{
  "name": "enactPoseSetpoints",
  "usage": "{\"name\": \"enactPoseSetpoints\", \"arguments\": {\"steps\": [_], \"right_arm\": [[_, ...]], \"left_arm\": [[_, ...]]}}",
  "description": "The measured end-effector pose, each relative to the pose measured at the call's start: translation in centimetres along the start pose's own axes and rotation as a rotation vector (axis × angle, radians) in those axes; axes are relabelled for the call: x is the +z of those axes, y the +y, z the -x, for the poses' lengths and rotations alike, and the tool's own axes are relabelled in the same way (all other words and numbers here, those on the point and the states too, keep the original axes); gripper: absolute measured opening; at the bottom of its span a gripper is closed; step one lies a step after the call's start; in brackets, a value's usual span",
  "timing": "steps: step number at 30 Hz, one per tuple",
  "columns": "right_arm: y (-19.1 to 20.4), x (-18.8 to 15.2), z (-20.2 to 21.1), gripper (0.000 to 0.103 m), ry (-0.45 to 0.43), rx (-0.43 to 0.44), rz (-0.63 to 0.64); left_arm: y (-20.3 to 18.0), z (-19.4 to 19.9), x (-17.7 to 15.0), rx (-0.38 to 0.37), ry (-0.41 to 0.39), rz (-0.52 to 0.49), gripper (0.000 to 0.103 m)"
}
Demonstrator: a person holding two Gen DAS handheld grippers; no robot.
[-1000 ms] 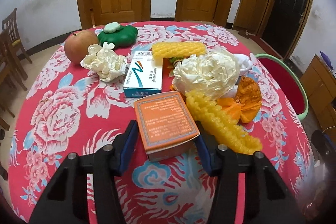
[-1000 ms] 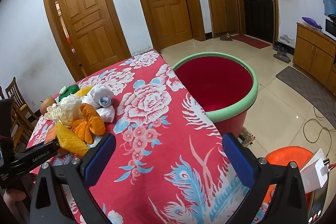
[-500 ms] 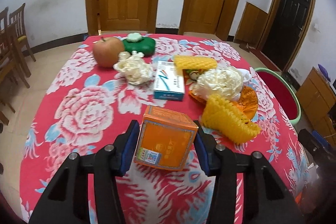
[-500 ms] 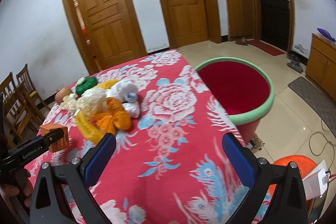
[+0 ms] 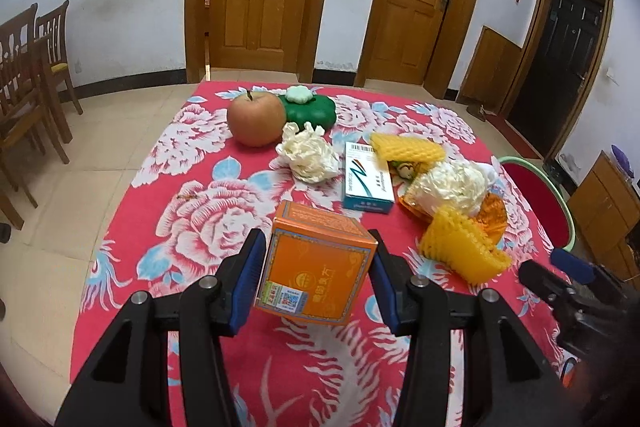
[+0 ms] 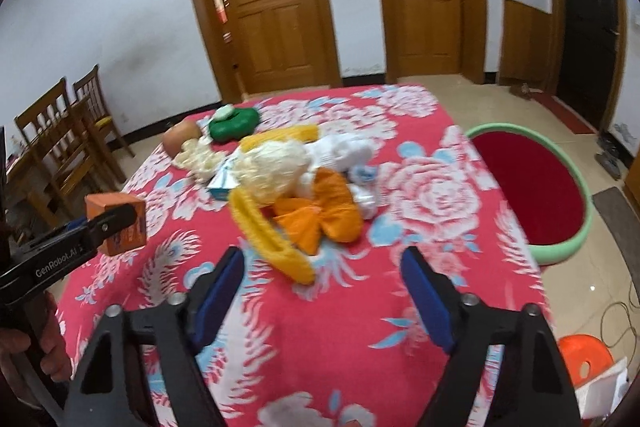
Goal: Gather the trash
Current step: 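Grasp the orange box with the left tool while the right tool grasps the yellow foam net, then carry both items to the bucket while the right tool opens to drop the yellow net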
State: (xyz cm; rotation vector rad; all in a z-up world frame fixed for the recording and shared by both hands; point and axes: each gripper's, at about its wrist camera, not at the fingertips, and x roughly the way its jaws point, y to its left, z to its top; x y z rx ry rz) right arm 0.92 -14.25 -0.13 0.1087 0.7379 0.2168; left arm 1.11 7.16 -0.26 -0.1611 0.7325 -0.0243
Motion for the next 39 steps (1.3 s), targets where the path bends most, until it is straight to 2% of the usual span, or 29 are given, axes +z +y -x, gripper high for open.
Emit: {"name": "enactPoseSetpoints", "arguments": {"steps": [4, 7, 12, 14, 16, 29, 35, 39], "right_arm": [[1.0, 0.3, -1.5, 0.073, 0.032, -0.008, 0.007], [1.8, 0.5, -2.8, 0.066, 0.058, -0.022, 0.014], [2.8, 0.2, -4.5, 0.043, 0.109, -0.051, 0.018], [2.9, 0.1, -4.6, 0.026, 0.119, -0.063, 0.014], [3.0, 0.0, -4.1, 0.016, 0.108, -0.076, 0.016], [2.5, 0.6, 1.0, 0.014, 0.006, -0.013, 0.037], [0.6, 1.9, 3.4, 0.014, -0.053, -0.015, 0.006], [-1.6, 3.1, 4.7, 0.014, -0.099, -0.038, -0.036]], "left_arm": [[0.6, -0.3, 0.1, -0.048, -0.010, 0.011, 0.051], [0.9, -0.8, 0.2, -0.077, -0.006, -0.001, 0.051], [1.3, -2.0, 0.5, -0.143, 0.023, 0.007, 0.051], [1.3, -2.4, 0.5, -0.171, 0.037, 0.009, 0.051], [1.1, -2.7, 0.5, -0.193, 0.047, 0.007, 0.051], [-1.6, 0.7, 1.1, -0.189, -0.016, -0.009, 0.051], [-4.2, 2.4, 3.0, -0.227, -0.042, -0.051, 0.051], [-6.5, 2.8, 4.8, -0.281, -0.045, -0.089, 0.051]]}}
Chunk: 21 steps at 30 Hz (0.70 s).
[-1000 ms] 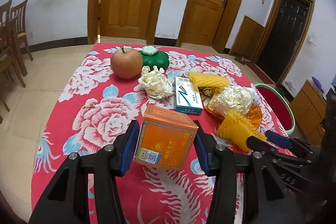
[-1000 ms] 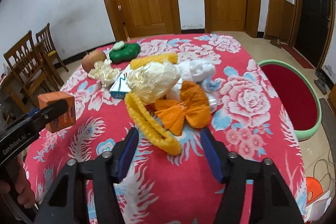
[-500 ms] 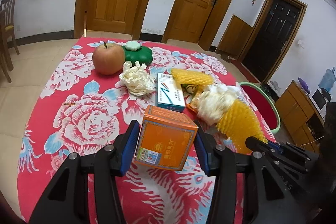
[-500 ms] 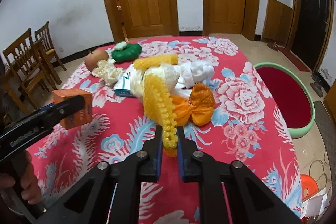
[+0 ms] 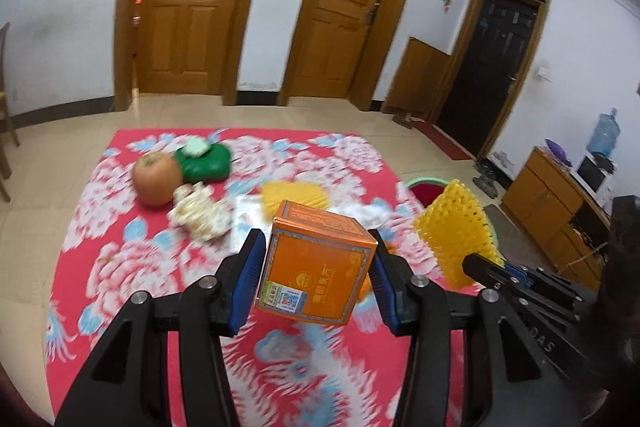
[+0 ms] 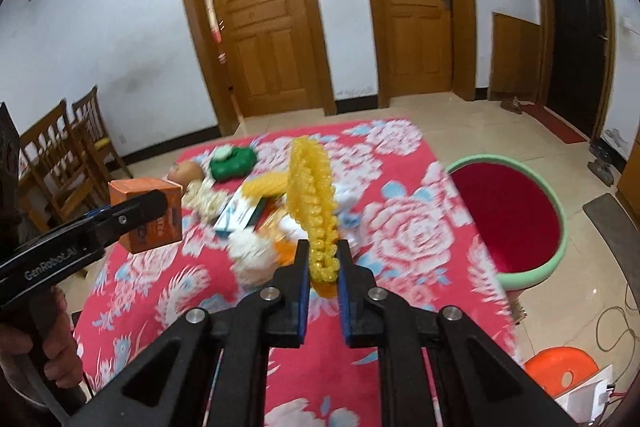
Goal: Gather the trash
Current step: 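Carry both items to the bucket while the right tool opens to drop the yellow net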
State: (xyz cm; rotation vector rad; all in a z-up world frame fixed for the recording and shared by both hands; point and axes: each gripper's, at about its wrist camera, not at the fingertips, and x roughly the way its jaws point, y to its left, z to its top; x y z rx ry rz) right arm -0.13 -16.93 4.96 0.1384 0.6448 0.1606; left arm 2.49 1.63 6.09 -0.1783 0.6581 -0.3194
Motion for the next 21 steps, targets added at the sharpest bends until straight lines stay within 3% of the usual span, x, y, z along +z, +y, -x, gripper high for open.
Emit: {"name": "enactPoseSetpoints", "arguments": {"steps": [12, 21], "right_arm": [[-8.6, 2.5, -0.3, 0.014, -0.039, -0.102, -0.150], [-15.0, 1.7, -1.8, 0.015, -0.032, -0.237, -0.269]], "left_arm": [[-6.1, -4.7, 3.9, -0.090, 0.021, -0.040, 0.051], [-12.4, -10.5, 5.1, -0.148, 0.063, -0.121, 0.051]]}}
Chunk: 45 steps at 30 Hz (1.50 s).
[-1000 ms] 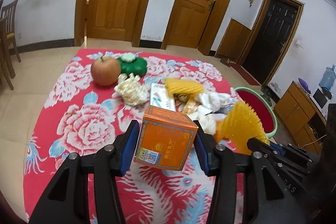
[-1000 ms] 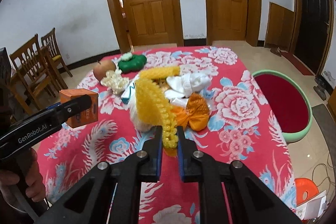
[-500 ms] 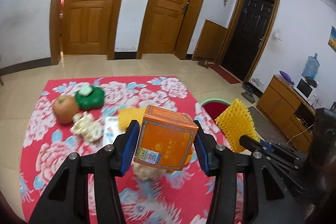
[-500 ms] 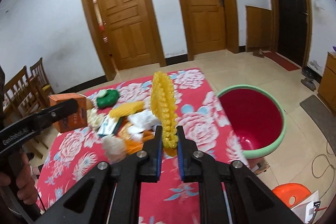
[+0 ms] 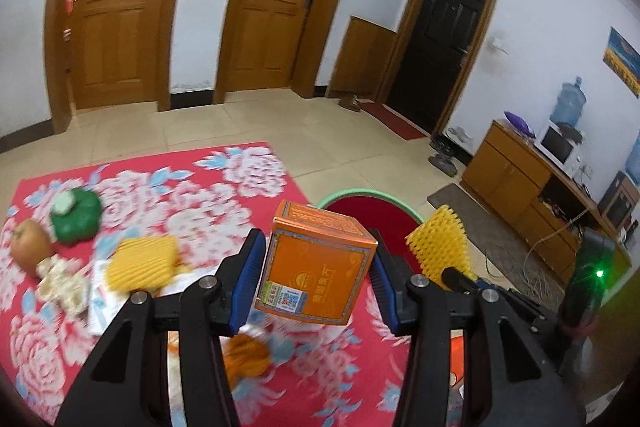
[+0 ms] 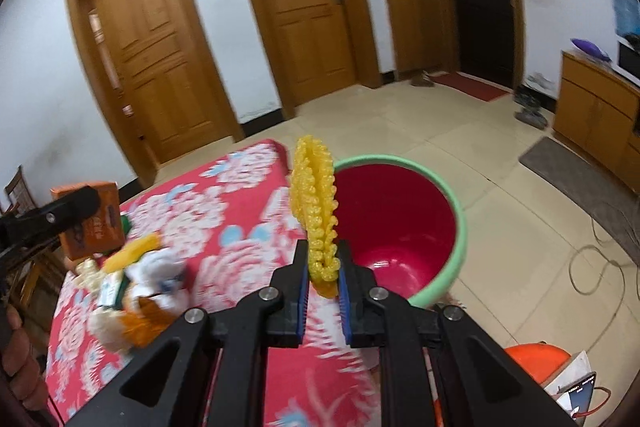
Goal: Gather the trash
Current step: 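Carry both items to the bucket while the right tool opens to drop the yellow net, then open the left tool over the bucket to drop the orange box, then move both tools back over the table items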
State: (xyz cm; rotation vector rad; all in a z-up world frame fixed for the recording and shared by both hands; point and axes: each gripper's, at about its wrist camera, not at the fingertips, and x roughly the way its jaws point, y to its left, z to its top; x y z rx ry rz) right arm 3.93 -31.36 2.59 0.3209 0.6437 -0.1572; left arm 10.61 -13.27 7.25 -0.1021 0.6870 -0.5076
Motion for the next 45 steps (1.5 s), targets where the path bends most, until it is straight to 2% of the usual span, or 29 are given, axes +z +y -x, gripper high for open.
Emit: {"name": "enactPoseSetpoints", "arguments": {"steps": [10, 12, 14, 16, 25, 32, 36, 45], "right_arm": [[-4.0, -0.3, -4.0, 0.017, 0.047, -0.042, -0.103], [-4.8, -0.4, -4.8, 0.021, 0.054, -0.041, -0.131], [-5.1, -0.3, -5.4, 0.032, 0.057, -0.043, -0.150], [-5.4, -0.4, -5.6, 0.037, 0.054, -0.044, -0.164], [-6.9, -1.1, -3.9, 0.052, 0.024, -0.062, -0.236], [-7.9, -1.4, -2.6, 0.053, 0.007, -0.094, -0.252], [-8.4, -1.6, -2.6, 0.053, 0.011, -0.095, -0.263], [-8.4, -1.7, -2.1, 0.053, 0.004, -0.089, -0.259]], "left_arm": [[-3.5, -7.1, 0.6, -0.029, 0.073, -0.056, 0.051], [-3.7, -7.9, 0.5, -0.029, 0.085, -0.061, 0.051], [-3.9, -9.0, 0.4, -0.029, 0.099, -0.065, 0.051], [-4.0, -9.7, 0.4, -0.029, 0.109, -0.066, 0.051], [-4.8, -12.9, -0.1, -0.044, 0.156, -0.084, 0.051], [-6.5, -15.2, -0.5, -0.079, 0.189, -0.124, 0.051], [-7.2, -15.5, -0.5, -0.095, 0.180, -0.139, 0.069], [-6.8, -13.5, -0.5, -0.056, 0.163, -0.127, 0.071]]}}
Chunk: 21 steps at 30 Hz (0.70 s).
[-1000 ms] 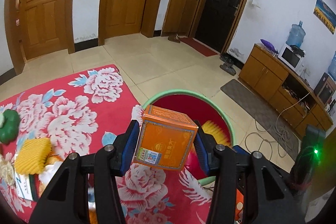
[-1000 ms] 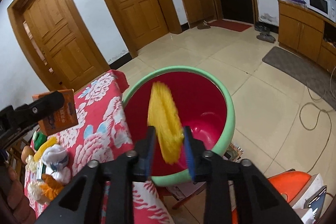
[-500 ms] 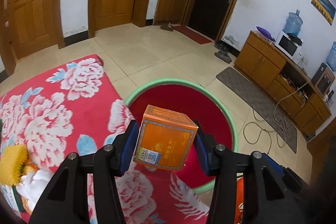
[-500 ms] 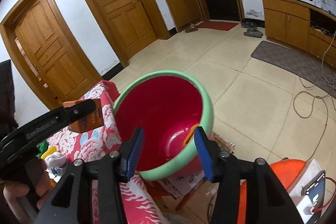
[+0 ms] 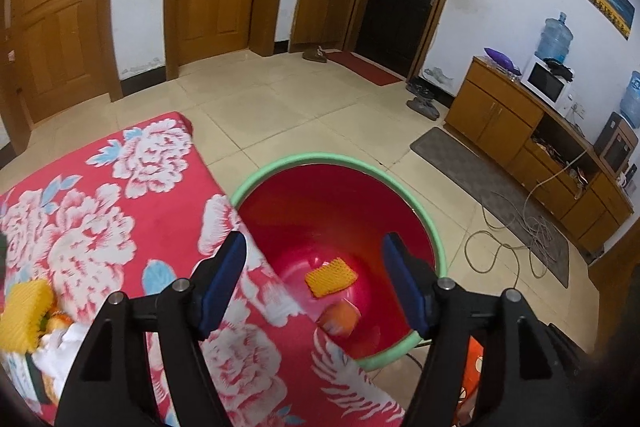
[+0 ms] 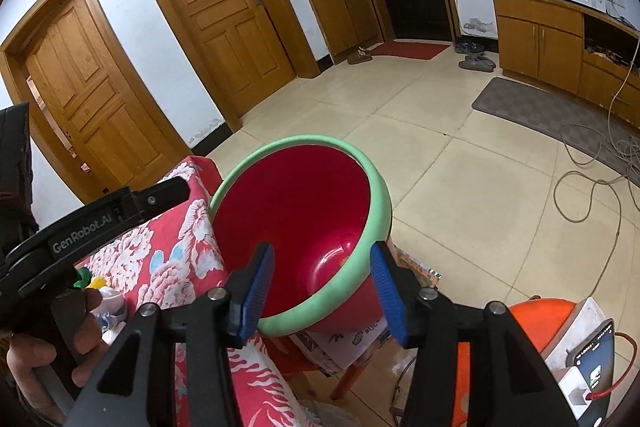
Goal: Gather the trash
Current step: 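Move both tools back over the table items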
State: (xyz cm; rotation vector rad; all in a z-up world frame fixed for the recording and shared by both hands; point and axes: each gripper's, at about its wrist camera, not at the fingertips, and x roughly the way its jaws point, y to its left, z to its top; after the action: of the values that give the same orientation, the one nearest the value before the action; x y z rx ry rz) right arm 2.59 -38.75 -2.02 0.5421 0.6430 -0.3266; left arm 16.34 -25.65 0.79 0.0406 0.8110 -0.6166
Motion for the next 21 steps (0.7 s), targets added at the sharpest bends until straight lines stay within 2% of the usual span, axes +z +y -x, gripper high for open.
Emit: {"name": "enactPoseSetpoints", "arguments": {"steps": [6, 11, 14, 21], "right_arm": [[1.1, -0.6, 1.1, 0.056, -0.012, 0.023, 0.015], [2.3, -0.9, 2.3, 0.071, -0.023, 0.054, 0.034], [3.0, -1.1, 3.1, 0.077, -0.031, 0.071, 0.046], [4.8, -1.7, 4.1, 0.083, -0.032, 0.111, 0.077]], "left_arm": [[1.3, 3.0, -0.8, 0.041, -0.019, 0.038, 0.071], [2.9, 5.8, -1.4, 0.083, -0.047, 0.081, 0.071], [3.9, 7.6, -2.0, 0.113, -0.061, 0.097, 0.071], [6.6, 11.4, -3.8, 0.179, -0.084, 0.134, 0.071]]}}
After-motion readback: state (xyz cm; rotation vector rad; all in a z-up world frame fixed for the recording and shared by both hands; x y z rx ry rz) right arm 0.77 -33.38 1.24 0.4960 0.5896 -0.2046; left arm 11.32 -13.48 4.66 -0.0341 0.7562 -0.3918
